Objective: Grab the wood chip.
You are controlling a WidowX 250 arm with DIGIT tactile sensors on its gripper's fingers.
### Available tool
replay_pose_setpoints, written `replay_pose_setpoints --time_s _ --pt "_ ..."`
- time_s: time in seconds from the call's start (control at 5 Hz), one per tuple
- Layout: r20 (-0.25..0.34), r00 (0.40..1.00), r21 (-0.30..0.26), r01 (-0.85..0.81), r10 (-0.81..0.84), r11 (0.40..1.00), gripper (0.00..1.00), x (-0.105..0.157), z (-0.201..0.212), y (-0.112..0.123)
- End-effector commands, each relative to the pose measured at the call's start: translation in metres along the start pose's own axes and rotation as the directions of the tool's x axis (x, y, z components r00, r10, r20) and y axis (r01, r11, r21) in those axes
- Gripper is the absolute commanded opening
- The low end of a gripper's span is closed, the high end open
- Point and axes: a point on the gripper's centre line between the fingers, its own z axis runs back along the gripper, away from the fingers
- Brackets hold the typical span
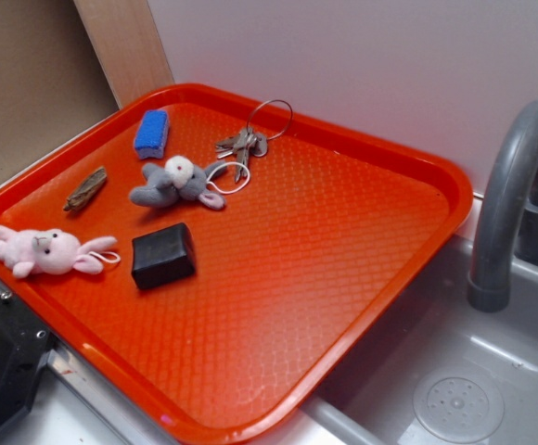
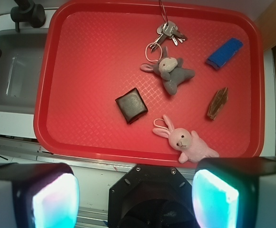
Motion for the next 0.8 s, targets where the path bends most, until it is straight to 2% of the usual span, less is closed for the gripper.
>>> replay_pose_setpoints --time_s 0.0,0.4,0.6 --pt "0.0 1.0 0.0 0.0 0.0 1.0 1.0 0.0 0.0 0.0" --pt "0.165 0.952 0.028 -0.265 0.257 0.964 1.0 0.038 -0.005 0.035" --pt "0.24 0.917 0.104 -0.349 0.317 0.931 1.0 0.052 -0.016 0.061"
